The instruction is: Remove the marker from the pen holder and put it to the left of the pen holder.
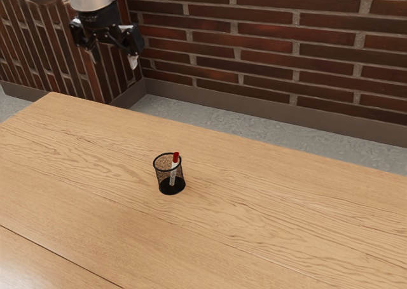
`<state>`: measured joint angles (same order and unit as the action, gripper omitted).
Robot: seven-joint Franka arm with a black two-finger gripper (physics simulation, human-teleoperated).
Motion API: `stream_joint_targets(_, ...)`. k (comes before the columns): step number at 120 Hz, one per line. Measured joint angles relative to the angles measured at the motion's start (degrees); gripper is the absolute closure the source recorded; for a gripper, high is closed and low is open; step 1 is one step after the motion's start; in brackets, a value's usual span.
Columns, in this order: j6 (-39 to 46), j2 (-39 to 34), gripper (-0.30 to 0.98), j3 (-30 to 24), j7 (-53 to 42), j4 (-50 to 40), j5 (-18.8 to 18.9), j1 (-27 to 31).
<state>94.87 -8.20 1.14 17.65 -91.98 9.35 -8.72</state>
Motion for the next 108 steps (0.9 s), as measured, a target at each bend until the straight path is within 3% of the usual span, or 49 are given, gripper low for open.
stream_joint_targets(25, -3.4, 1.9, 0.00, 1.0, 1.1, -1.9, -1.7, -0.2)
stream_joint_targets(41, -1.4, 8.9, 0.00, 1.1, 1.7, -3.8, -1.9, 0.1)
stream_joint_targets(63, 9.3, 14.5, 0.00, -0.3, 2.4, -10.6, -2.2, 0.4)
stream_joint_targets(108, 25.0, 24.3, 0.00, -1.0, 1.7, -10.5, -4.4, 0.0)
